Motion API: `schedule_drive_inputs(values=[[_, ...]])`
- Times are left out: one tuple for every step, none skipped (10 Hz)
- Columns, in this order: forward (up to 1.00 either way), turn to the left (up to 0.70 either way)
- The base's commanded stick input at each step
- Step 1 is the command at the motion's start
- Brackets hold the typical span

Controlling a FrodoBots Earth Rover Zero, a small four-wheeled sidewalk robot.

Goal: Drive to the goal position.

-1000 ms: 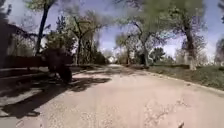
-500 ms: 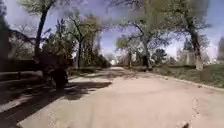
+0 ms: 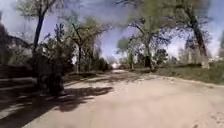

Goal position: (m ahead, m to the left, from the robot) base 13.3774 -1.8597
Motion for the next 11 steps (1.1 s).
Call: schedule_drive_inputs(values=[[0.70, 0.00], [0.70, 0.00], [0.70, 0.00], [0.70, 0.00], [0.70, 0.00], [0.70, 0.00], [0.70, 0.00], [0.70, 0.00], [0.70, 0.00], [0.70, 0.00], [0.70, 0.00]])
